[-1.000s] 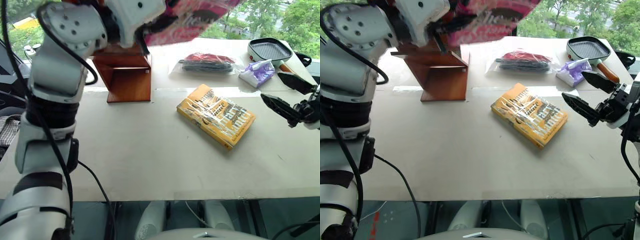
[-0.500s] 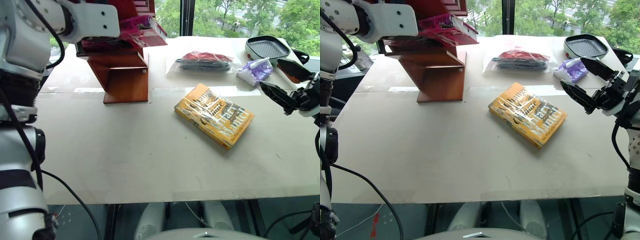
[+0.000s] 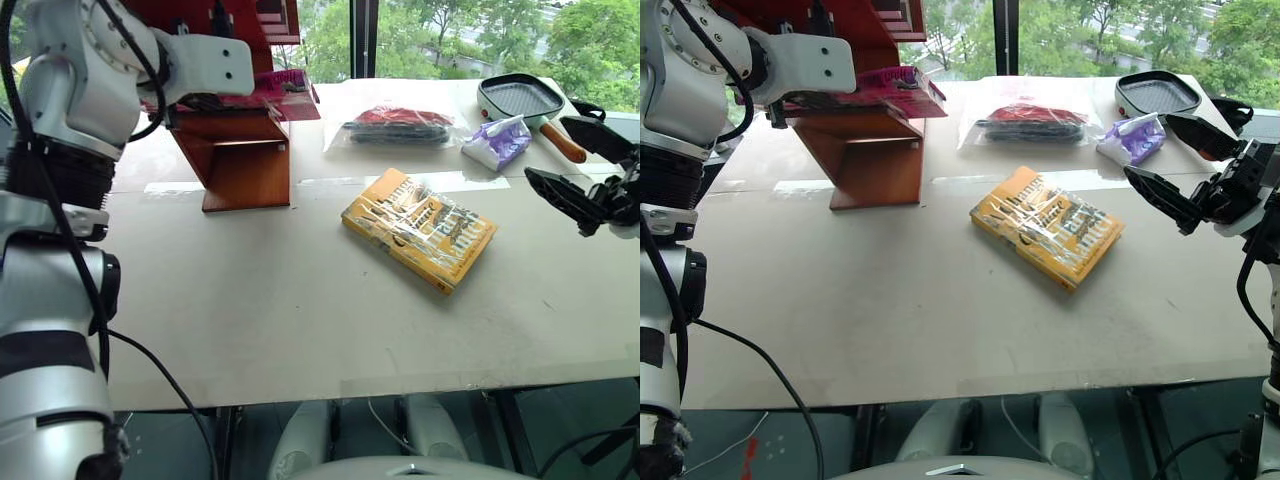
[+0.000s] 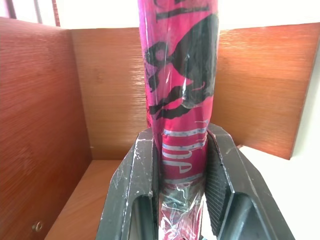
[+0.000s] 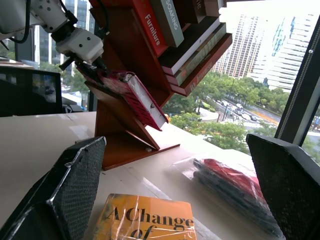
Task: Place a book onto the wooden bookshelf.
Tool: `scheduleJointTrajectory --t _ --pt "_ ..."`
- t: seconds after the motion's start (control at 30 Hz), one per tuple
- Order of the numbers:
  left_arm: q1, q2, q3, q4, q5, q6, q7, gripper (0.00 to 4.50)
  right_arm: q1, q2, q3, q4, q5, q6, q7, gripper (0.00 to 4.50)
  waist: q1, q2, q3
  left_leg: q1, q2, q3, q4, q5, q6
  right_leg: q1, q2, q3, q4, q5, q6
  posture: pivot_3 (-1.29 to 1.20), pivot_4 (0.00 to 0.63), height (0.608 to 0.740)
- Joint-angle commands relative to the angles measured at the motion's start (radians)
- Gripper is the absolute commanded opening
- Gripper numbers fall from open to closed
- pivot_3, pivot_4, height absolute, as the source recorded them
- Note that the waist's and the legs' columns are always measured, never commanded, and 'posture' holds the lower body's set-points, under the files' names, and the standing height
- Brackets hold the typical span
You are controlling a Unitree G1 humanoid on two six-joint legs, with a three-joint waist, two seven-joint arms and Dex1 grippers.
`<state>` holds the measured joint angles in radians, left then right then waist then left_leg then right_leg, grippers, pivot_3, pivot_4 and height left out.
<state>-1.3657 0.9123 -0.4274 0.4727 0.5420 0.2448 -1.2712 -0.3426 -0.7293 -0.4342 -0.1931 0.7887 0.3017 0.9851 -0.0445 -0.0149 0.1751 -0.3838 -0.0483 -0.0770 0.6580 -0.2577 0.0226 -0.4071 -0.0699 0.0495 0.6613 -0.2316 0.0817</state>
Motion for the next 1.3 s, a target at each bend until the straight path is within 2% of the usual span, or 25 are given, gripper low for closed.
scheduleJointTrajectory --t 0.03,0.07,0.13,0.23,0.3,0.4,0.53,0.67,0.73,0.83,0.93,1.0,1.07,1.2,1.3 --pt "0.012 -0.016 0.007 0.011 0.003 0.062 -0.051 1.65 -0.001 -0.011 -0.031 -0.042 0.018 -0.009 -0.007 4.5 0.0 0.0 0.0 0.0 0.0 0.0 0.0 0.0 0.0 0.0 0.0 0.0 0.0 0.0 0.0 0.0 0.15 0.74" --pt "0.012 -0.019 0.022 -0.004 -0.005 0.085 -0.053 1.87 -0.002 -0.012 -0.03 -0.042 0.019 -0.007 -0.008 4.5 0.0 0.0 0.0 0.0 0.0 0.0 0.0 0.0 0.0 0.0 0.0 0.0 0.0 0.0 0.0 0.0 0.15 0.74" --pt "0.013 -0.022 0.064 -0.046 -0.023 0.131 -0.036 2.89 0.0 -0.017 -0.03 -0.041 0.023 -0.002 -0.005 4.5 0.0 -0.001 0.001 -0.002 0.0 0.0 0.0 0.0 0.0 -0.002 0.0 0.0 0.0 0.0 0.0 0.0 0.15 0.74" --pt "0.044 0.025 0.136 -0.189 -0.073 0.224 -0.101 4.42 0.002 -0.027 -0.032 -0.038 0.027 0.005 0.0 4.5 -0.001 -0.001 0.001 -0.01 0.001 -0.002 0.004 0.0 0.0 -0.007 0.0 -0.001 0.0 0.0 0.0 0.0 0.15 0.74" --pt "0.077 0.066 0.205 -0.295 -0.123 0.326 -0.139 4.42 0.002 -0.034 -0.035 -0.034 0.029 0.008 0.003 4.5 -0.001 -0.001 0.002 -0.016 0.001 -0.003 0.007 0.0 0.0 -0.012 0.0 -0.003 0.0 0.0 0.0 0.0 0.15 0.74" --pt "0.152 0.12 0.324 -0.435 -0.219 0.445 -0.163 4.42 0.007 -0.043 -0.038 -0.031 0.03 0.013 0.007 4.5 -0.001 -0.001 0.002 -0.018 0.001 -0.003 0.008 0.0 0.0 -0.013 0.0 -0.003 -0.001 0.0 0.001 0.0 0.15 0.74" --pt "0.202 0.036 0.499 -0.655 -0.439 0.652 -0.151 4.42 0.028 -0.059 -0.046 -0.033 0.025 0.028 0.009 4.5 0.014 -0.003 0.003 -0.018 0.001 -0.007 0.01 -0.001 0.001 -0.009 -0.001 -0.007 -0.001 -0.001 0.001 0.0 0.15 0.74" --pt "0.272 -0.145 0.652 -0.859 -0.666 0.869 -0.086 4.42 0.081 -0.076 -0.052 -0.047 0.007 0.04 0.009 4.5 0.03 -0.002 0.002 -0.016 0.0 -0.01 0.012 -0.001 0.001 -0.003 -0.001 -0.009 -0.003 -0.001 0.001 0.0 0.15 0.74" --pt "0.355 -0.286 0.722 -0.955 -0.749 1.009 -0.013 4.42 0.142 -0.086 -0.065 -0.064 -0.012 0.045 0.009 4.5 0.029 -0.002 0.002 -0.015 0.0 -0.01 0.012 -0.001 0.001 -0.003 -0.001 -0.009 -0.002 -0.001 0.001 0.0 0.15 0.74" --pt "0.543 -0.507 0.769 -1.042 -0.788 1.005 0.153 4.42 0.253 -0.099 -0.065 -0.091 -0.085 0.049 -0.028 4.5 0.031 0.0 0.001 -0.014 0.001 -0.01 0.012 0.0 0.0 -0.003 -0.001 -0.009 -0.001 -0.001 0.001 0.0 0.15 0.74" --pt "0.75 -0.604 0.761 -1.088 -0.811 0.917 0.257 4.42 0.394 -0.107 -0.085 -0.158 -0.129 0.057 -0.038 4.5 0.025 -0.003 0.003 -0.013 0.001 -0.007 0.011 0.002 -0.004 -0.004 -0.001 -0.006 -0.002 -0.001 0.001 0.0 0.15 0.74" --pt "0.881 -0.605 0.75 -1.092 -0.828 0.855 0.283 4.42 0.484 -0.103 -0.136 -0.18 -0.124 0.062 -0.026 4.5 0.024 -0.003 0.003 -0.014 0.001 -0.007 0.01 0.002 -0.004 -0.006 -0.001 -0.005 -0.001 0.0 0.0 0.0 0.15 0.74" --pt "1.037 -0.541 0.763 -1.055 -0.826 0.741 0.256 4.42 0.574 -0.104 -0.186 -0.187 -0.138 0.064 -0.014 4.5 0.027 0.0 0.001 -0.012 0.001 -0.006 0.01 0.0 -0.002 -0.005 -0.001 -0.004 -0.001 0.0 0.0 0.0 0.15 0.74" --pt "1.245 -0.427 0.803 -1.001 -0.854 0.606 0.216 4.42 0.713 -0.102 -0.266 -0.177 -0.163 0.043 0.041 4.5 0.034 -0.001 0.001 -0.01 0.001 -0.005 0.01 -0.001 0.0 -0.002 -0.001 -0.003 -0.003 0.0 0.0 0.0 0.15 0.74" --pt "1.328 -0.372 0.839 -0.957 -0.89 0.556 0.209 4.42 0.798 -0.099 -0.326 -0.152 -0.179 0.029 0.082 4.5 0.04 0.0 0.0 -0.01 0.001 -0.006 0.01 -0.001 0.001 -0.001 -0.002 -0.005 -0.005 -0.001 0.0 0.0 0.15 0.74"
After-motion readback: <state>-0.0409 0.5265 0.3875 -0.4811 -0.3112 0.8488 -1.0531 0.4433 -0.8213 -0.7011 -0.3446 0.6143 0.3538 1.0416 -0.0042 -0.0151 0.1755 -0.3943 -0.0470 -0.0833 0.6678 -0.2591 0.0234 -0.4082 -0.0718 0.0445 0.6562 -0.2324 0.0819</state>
